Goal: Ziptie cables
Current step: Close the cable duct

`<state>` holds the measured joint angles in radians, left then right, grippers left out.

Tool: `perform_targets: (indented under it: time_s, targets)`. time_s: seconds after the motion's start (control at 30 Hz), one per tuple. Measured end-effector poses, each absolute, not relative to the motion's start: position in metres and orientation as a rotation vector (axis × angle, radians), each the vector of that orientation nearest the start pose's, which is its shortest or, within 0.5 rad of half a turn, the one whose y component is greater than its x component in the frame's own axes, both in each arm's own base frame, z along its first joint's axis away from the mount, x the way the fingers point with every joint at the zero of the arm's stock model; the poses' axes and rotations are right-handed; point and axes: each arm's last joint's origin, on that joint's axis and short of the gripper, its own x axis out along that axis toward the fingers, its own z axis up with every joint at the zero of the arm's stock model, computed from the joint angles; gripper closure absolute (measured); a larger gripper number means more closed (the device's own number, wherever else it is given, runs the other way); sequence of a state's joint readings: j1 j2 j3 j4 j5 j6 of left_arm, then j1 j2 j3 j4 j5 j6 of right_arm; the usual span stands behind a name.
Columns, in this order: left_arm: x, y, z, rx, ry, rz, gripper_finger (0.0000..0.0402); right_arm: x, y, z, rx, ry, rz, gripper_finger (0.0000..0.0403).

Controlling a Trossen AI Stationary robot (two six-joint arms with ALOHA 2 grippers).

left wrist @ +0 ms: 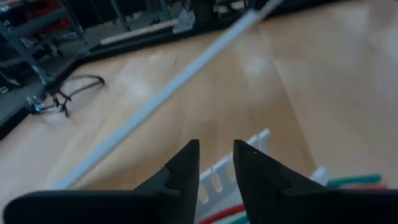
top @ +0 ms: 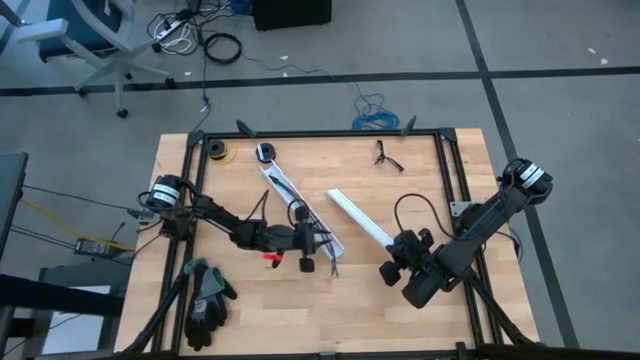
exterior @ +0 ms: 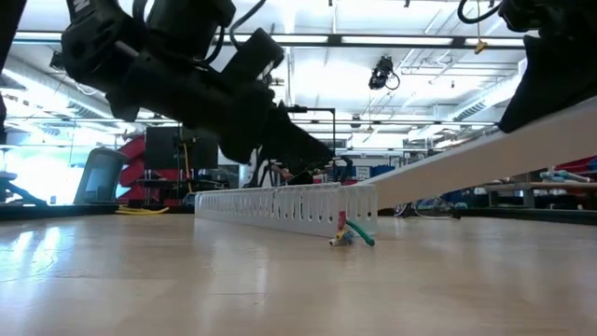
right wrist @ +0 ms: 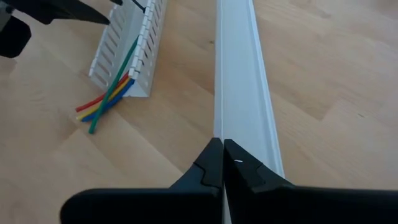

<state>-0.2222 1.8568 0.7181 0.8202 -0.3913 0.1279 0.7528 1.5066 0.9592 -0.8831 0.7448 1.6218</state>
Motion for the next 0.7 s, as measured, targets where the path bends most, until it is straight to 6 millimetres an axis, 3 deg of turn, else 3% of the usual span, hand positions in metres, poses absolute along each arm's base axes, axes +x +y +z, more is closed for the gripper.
perform_targets:
  time_s: [0.27, 0.57, 0.7]
  targets:
    - [0.339, -0.063, 0.13, 0.278, 0.363, 0.21, 0.0236, 0.191, 0.17, 0.204, 0.483, 0.635, -0.705, 0.0402]
    - [0.335, -0.058, 0.132, 0.389, 0.38, 0.313, 0.0232, 0.179, 0.179, 0.206, 0.506, 0.578, -0.689, 0.0402]
    - [0.321, -0.05, 0.13, 0.364, 0.394, 0.325, 0.0232, 0.174, 0.18, 0.206, 0.514, 0.567, -0.697, 0.0403]
